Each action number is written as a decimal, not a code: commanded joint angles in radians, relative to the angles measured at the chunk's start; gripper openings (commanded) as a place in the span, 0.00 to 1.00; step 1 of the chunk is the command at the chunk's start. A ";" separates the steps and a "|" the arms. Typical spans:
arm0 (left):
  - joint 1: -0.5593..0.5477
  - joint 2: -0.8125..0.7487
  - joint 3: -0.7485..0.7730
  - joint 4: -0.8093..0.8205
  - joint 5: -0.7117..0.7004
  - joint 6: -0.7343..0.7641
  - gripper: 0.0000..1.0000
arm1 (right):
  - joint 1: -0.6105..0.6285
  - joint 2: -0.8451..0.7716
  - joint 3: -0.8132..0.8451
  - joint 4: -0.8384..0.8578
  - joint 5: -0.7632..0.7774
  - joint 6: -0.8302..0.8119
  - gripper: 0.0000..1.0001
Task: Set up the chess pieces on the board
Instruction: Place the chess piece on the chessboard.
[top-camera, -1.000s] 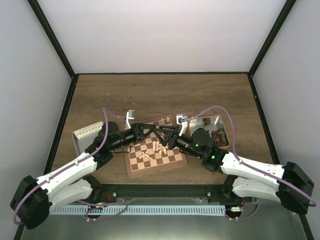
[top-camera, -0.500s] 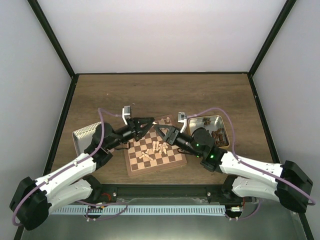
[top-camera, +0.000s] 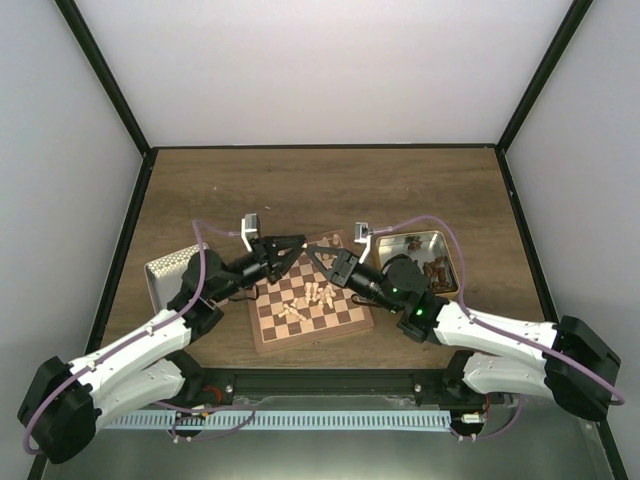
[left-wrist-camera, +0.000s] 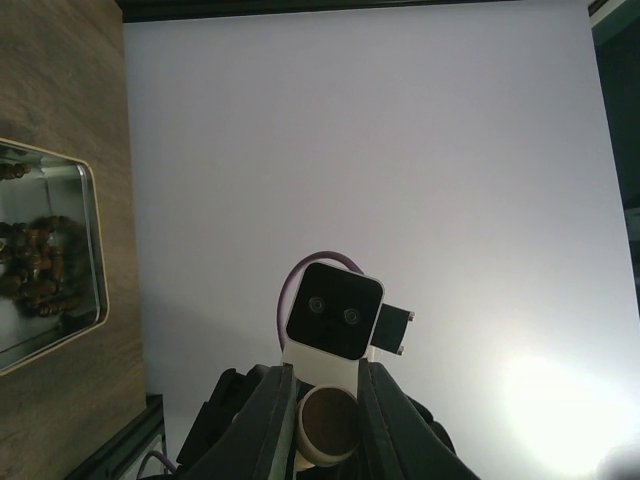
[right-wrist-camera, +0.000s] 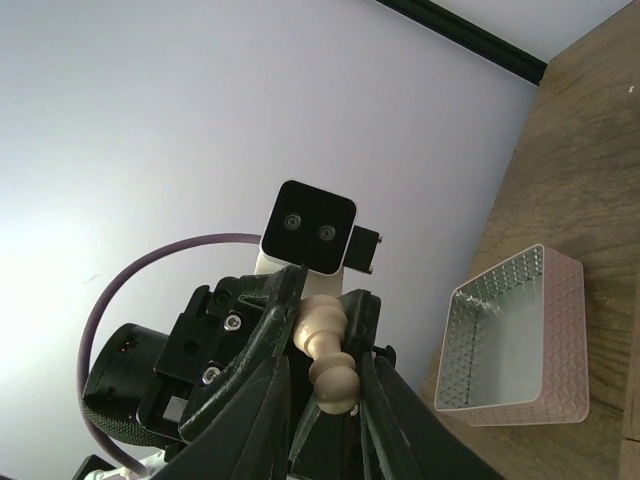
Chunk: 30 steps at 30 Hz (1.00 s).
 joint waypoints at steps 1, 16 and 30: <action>-0.002 -0.009 -0.014 0.045 -0.005 -0.019 0.08 | 0.002 0.016 0.031 0.048 -0.007 0.011 0.22; 0.000 -0.200 -0.052 -0.362 -0.279 0.159 0.55 | -0.012 -0.029 0.119 -0.376 0.079 -0.149 0.04; 0.006 -0.536 0.208 -1.068 -0.710 0.910 0.75 | -0.076 0.211 0.519 -1.263 0.189 -0.553 0.07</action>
